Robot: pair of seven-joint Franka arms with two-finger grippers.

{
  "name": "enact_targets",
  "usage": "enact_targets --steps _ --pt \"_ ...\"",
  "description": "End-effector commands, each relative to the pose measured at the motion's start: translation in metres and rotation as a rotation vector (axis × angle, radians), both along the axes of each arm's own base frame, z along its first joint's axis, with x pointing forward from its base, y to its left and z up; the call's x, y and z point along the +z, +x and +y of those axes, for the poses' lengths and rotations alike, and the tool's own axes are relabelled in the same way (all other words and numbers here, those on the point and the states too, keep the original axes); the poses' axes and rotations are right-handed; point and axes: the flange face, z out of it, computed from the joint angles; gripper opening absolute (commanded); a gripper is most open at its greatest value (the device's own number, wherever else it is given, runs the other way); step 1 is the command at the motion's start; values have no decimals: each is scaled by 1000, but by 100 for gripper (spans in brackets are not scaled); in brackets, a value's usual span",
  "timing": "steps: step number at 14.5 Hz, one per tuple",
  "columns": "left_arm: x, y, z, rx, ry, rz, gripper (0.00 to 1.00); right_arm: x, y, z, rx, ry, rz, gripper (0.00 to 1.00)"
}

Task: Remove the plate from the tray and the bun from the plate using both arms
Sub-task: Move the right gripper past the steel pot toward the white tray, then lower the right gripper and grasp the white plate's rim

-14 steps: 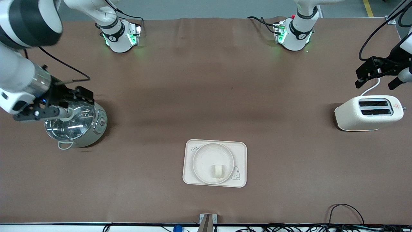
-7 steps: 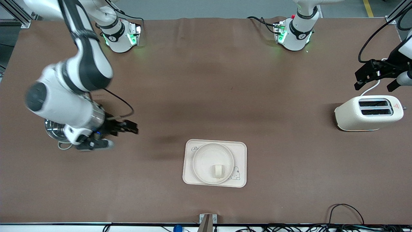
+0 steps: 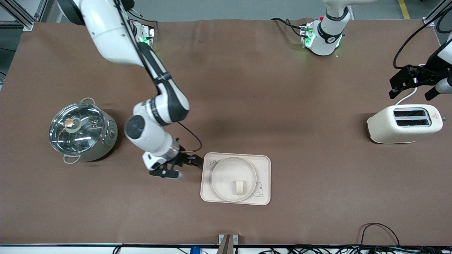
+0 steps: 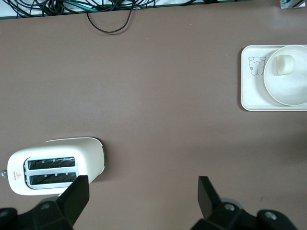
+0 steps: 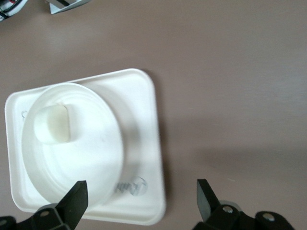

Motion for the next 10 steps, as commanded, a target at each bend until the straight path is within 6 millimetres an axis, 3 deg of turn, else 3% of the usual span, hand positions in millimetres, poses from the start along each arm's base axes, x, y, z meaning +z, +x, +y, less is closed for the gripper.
enact_targets --steps 1,4,6,8,10 --pt "5 1 1 6 -4 -1 100 -26 20 41 -16 28 -32 100" --pt "5 1 1 6 -4 -1 100 -57 23 58 -48 45 -84 99" --pt "5 1 0 3 -2 -1 100 -57 24 59 -47 47 -88 97" --pt "5 1 1 5 -3 1 100 -60 24 58 -37 38 -92 79" --pt "5 0 -1 2 -3 1 100 -63 23 58 -34 35 -94 51"
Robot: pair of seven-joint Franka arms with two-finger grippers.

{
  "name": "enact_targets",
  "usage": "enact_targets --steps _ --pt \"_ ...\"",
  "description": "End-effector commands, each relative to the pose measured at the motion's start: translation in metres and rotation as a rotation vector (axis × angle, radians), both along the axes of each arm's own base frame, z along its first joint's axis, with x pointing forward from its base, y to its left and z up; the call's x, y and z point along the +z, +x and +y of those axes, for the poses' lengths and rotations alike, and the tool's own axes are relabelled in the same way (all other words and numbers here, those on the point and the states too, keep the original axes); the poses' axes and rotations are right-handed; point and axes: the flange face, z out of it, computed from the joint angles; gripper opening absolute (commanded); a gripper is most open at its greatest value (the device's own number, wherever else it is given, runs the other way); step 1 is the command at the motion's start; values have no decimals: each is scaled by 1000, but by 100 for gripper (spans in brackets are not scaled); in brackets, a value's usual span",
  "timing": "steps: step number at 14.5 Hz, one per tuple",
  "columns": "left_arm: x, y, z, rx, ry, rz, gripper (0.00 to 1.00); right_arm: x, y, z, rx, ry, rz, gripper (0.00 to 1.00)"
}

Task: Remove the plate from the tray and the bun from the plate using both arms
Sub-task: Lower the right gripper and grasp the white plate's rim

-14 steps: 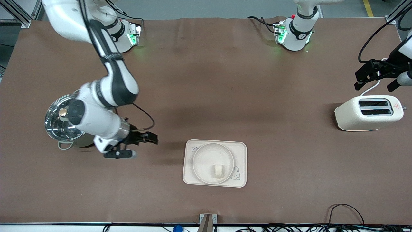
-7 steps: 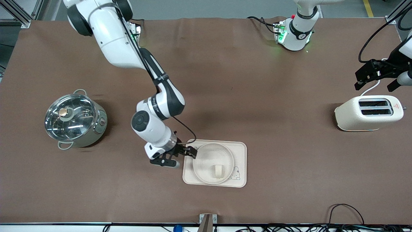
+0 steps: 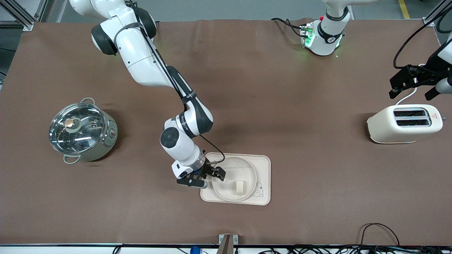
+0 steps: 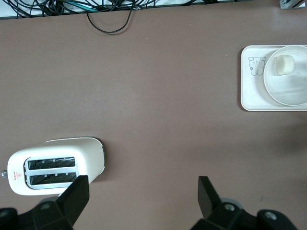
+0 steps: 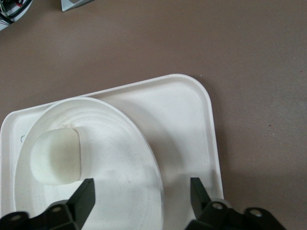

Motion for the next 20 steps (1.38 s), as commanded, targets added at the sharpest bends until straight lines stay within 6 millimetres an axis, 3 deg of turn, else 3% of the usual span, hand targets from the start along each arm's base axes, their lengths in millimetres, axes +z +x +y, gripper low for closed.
enact_targets --steps 1,6,8,10,13,15,18,20 --pt "4 1 0 3 -2 1 100 1 3 2 6 -1 -10 42" --pt "4 1 1 5 -2 1 100 -16 5 -7 42 -24 -40 42" --pt "4 1 1 5 -3 1 100 -20 5 -8 50 -29 -42 27" --pt "5 1 1 5 -3 0 100 -20 4 -6 47 -25 -38 1" --pt "4 1 1 3 -3 3 100 -19 6 -12 40 -24 -37 0" --pt "5 1 1 3 -2 0 100 0 9 -13 31 -4 -43 0" --pt "4 1 1 3 -3 1 100 26 -17 -13 40 -6 -4 0" --pt "5 1 1 3 -3 0 100 31 -51 -3 52 21 21 0"
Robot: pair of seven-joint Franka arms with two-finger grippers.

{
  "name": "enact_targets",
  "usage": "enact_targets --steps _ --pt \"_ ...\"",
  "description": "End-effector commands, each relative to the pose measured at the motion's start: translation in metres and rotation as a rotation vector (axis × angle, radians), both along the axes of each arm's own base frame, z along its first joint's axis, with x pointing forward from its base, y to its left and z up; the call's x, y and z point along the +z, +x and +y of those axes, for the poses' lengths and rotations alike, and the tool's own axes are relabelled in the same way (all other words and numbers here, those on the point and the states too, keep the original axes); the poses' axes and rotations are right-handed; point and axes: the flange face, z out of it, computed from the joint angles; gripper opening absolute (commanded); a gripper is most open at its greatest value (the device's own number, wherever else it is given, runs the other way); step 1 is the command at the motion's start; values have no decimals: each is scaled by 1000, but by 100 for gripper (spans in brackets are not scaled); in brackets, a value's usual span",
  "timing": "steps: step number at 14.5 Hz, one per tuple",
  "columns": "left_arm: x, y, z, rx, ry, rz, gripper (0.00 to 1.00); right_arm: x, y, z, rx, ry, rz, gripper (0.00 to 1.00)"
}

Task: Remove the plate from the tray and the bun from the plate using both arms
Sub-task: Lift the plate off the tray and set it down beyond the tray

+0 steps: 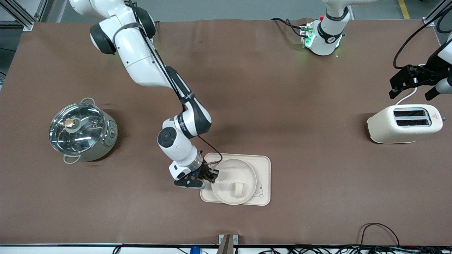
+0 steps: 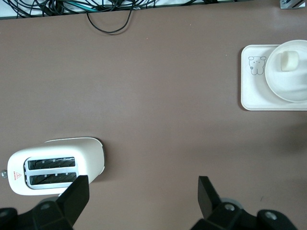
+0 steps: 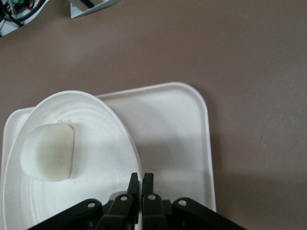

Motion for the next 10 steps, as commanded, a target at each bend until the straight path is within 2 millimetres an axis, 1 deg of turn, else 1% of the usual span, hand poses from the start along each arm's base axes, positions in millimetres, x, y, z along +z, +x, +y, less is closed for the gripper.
enact_targets --steps 1,3,4,6,7,8,9,10 --pt "4 1 1 3 -2 0 100 22 -62 -1 6 29 33 0" --pt "4 1 1 2 -3 1 100 21 -103 3 17 38 32 0" --pt "4 1 1 2 -3 1 100 24 -121 2 24 37 31 0" --pt "4 1 1 2 -3 3 100 29 -158 9 44 44 46 0" --pt "4 1 1 2 -1 1 100 27 -178 10 57 39 56 0" --pt "4 1 1 2 -1 1 100 24 -192 5 58 32 53 0" --pt "4 1 1 2 -1 3 100 16 -205 -1 57 21 48 0" --pt "4 1 0 0 -1 3 100 7 -219 -2 63 15 44 0"
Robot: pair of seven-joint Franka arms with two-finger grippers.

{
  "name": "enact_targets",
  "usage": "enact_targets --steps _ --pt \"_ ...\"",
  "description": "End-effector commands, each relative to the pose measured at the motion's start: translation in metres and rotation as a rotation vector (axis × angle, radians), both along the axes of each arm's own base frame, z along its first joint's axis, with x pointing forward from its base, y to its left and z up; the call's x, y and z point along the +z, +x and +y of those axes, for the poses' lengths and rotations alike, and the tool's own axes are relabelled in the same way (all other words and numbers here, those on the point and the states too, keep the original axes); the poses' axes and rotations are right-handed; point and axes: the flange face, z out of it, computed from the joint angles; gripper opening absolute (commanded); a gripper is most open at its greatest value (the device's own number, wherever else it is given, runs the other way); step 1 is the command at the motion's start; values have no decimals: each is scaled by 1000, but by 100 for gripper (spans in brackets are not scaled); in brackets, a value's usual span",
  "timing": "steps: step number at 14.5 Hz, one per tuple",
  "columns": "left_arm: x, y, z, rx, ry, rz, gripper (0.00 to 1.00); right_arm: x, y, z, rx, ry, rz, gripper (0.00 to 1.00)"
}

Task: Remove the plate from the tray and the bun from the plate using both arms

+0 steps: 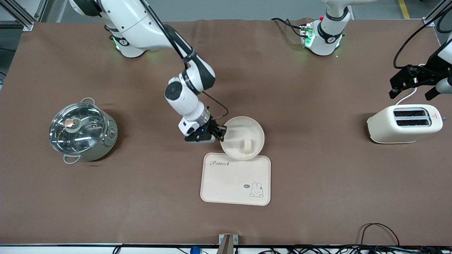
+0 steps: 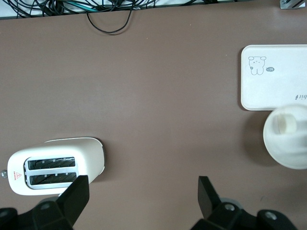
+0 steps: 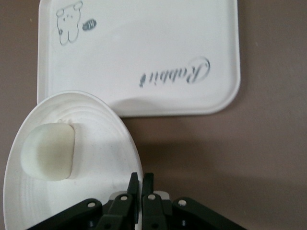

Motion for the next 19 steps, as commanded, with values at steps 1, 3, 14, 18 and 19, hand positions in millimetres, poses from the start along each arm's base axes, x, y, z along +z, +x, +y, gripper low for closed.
enact_targets --steps 1,3,14,18,19 --pt "3 0 0 0 -1 7 100 -8 -45 -19 -6 -15 -9 0" --pt "0 -3 0 0 1 35 100 -15 -56 -17 -13 -14 -8 0" --pt "-97 -6 -105 93 -64 276 100 13 -40 -25 -129 24 58 100" --pt "-185 6 -229 91 -117 264 100 86 11 -111 -49 -36 166 100" --pt "-201 4 -256 69 -116 239 100 112 28 -149 -15 -44 215 100"
